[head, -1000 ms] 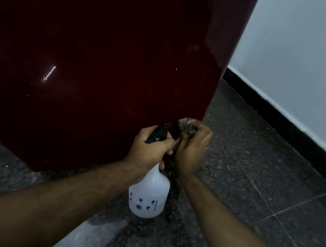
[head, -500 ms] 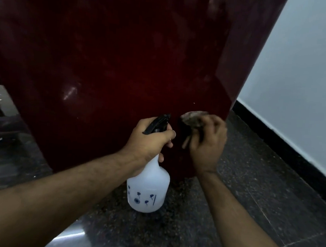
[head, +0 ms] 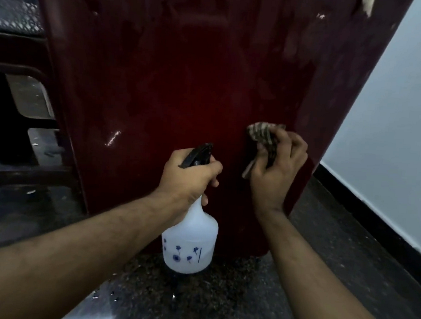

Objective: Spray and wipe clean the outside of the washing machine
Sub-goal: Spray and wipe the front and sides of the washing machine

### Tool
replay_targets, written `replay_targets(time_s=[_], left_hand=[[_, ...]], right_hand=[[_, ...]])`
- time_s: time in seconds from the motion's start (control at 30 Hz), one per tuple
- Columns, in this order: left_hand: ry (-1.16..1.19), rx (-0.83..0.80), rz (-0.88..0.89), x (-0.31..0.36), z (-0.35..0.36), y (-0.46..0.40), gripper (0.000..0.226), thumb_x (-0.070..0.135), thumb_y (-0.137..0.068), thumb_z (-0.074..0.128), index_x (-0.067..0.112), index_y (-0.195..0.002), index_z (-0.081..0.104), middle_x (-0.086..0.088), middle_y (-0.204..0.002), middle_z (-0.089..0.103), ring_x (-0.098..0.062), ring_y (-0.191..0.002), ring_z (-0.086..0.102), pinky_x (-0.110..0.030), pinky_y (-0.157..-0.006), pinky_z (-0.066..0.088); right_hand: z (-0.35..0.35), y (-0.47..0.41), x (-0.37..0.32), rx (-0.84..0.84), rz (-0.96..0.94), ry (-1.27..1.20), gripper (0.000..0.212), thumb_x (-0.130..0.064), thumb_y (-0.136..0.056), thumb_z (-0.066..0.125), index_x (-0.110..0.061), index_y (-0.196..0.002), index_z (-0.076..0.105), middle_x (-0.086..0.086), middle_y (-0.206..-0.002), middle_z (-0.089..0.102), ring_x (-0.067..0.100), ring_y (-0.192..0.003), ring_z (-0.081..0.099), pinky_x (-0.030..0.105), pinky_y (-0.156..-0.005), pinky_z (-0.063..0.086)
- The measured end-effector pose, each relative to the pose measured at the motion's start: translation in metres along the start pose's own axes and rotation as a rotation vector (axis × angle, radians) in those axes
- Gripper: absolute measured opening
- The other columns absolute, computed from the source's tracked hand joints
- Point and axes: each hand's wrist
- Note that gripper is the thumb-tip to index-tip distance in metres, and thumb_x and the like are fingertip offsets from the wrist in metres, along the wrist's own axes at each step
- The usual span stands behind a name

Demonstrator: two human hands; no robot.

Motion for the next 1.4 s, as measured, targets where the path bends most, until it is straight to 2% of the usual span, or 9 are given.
replay_targets(time_s=[0.2, 0.37, 0.57, 0.67, 0.83, 0.97, 1.13, 1.3, 1.4], left_hand=[[0.038, 0.019, 0.059, 0.035, -0.013, -0.002, 0.007, 0.007, -0.088, 0.074, 0.01, -0.083, 0.07, -0.002, -0.064, 0.064, -0.015, -0.065, 0.067, -0.026, -0.041, 0.042], [0.052, -0.017, 0.121, 0.082, -0.019, -0.002, 0.003, 0.006, -0.088, 0.072, 0.004, -0.089, 0.07, -0.003, -0.065, 0.062, -0.014, -0.064, 0.067, -0.025, -0.042, 0.041], [0.105, -0.093, 0.294, 0.151, 0.005, 0.001, 0.006, 0.008, -0.09, 0.072, 0.003, -0.086, 0.071, -0.006, -0.066, 0.064, -0.02, -0.064, 0.064, -0.025, -0.042, 0.041], [0.116, -0.141, 0.335, 0.169, 0.03, 0.001, 0.013, 0.01, -0.089, 0.074, 0.009, -0.076, 0.07, -0.006, -0.065, 0.065, -0.025, -0.065, 0.065, -0.026, -0.043, 0.041], [0.172, -0.245, 0.271, 0.196, 0.087, 0.001, 0.008, 0.013, -0.089, 0.076, 0.012, -0.086, 0.069, -0.005, -0.071, 0.067, -0.02, -0.068, 0.066, -0.027, -0.044, 0.044], [0.117, -0.259, 0.261, 0.214, 0.124, -0.011, 0.012, 0.013, -0.088, 0.077, 0.007, -0.097, 0.071, -0.005, -0.072, 0.067, -0.019, -0.068, 0.066, -0.027, -0.044, 0.043], [0.027, -0.214, 0.279, 0.221, 0.143, -0.023, 0.014, 0.014, -0.09, 0.076, 0.009, -0.101, 0.072, -0.008, -0.073, 0.068, -0.021, -0.064, 0.064, -0.025, -0.042, 0.042], [0.006, -0.202, 0.266, 0.229, 0.139, -0.034, 0.009, 0.012, -0.092, 0.074, 0.008, -0.099, 0.07, -0.006, -0.072, 0.068, -0.016, -0.062, 0.065, -0.026, -0.043, 0.044], [-0.007, -0.195, 0.28, 0.236, 0.132, -0.039, 0.007, 0.012, -0.092, 0.073, 0.006, -0.092, 0.069, -0.006, -0.067, 0.066, -0.02, -0.062, 0.064, -0.027, -0.042, 0.044]], right_hand=[[0.006, -0.021, -0.015, -0.22, -0.486, 0.156, 0.038, -0.016, -0.094, 0.066, -0.026, -0.13, 0.063, 0.004, -0.134, 0.054, 0.026, -0.117, 0.05, 0.04, -0.094, 0.042], [0.0, -0.073, -0.037, -0.017, -0.304, 0.024, 0.039, -0.009, -0.096, 0.063, -0.013, -0.135, 0.064, 0.01, -0.134, 0.053, 0.023, -0.123, 0.047, 0.041, -0.105, 0.042], [0.003, -0.123, -0.079, 0.001, -0.46, -0.001, 0.044, -0.012, -0.095, 0.07, -0.018, -0.138, 0.064, 0.01, -0.133, 0.056, 0.025, -0.117, 0.051, 0.033, -0.103, 0.043], [-0.018, -0.154, -0.072, 0.13, -0.239, -0.07, 0.045, -0.013, -0.094, 0.072, -0.017, -0.138, 0.064, 0.01, -0.126, 0.051, 0.021, -0.117, 0.045, 0.031, -0.105, 0.042], [-0.07, -0.226, -0.064, 0.304, -0.065, -0.043, 0.043, -0.018, -0.092, 0.073, -0.02, -0.135, 0.066, -0.002, -0.119, 0.054, 0.018, -0.11, 0.045, 0.003, -0.093, 0.03], [-0.084, -0.247, -0.051, 0.418, 0.096, -0.233, 0.035, -0.023, -0.094, 0.072, -0.019, -0.129, 0.069, -0.007, -0.12, 0.067, 0.013, -0.113, 0.062, 0.025, -0.098, 0.052], [-0.073, -0.258, -0.056, 0.599, 0.315, -0.511, 0.026, -0.018, -0.102, 0.06, -0.005, -0.124, 0.06, 0.013, -0.122, 0.062, 0.013, -0.105, 0.063, 0.015, -0.092, 0.051], [-0.05, -0.248, -0.059, 0.489, 0.157, -0.386, 0.028, -0.01, -0.099, 0.059, -0.004, -0.127, 0.057, 0.011, -0.123, 0.055, 0.01, -0.109, 0.056, 0.006, -0.086, 0.042], [-0.038, -0.235, -0.045, 0.43, -0.02, -0.251, 0.034, -0.004, -0.097, 0.06, -0.01, -0.13, 0.058, 0.004, -0.13, 0.057, 0.01, -0.124, 0.05, 0.036, -0.103, 0.046]])
Point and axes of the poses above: each hand's wrist, its own y-axis away from the middle knuckle, its own z-axis out of the palm, x = y × z
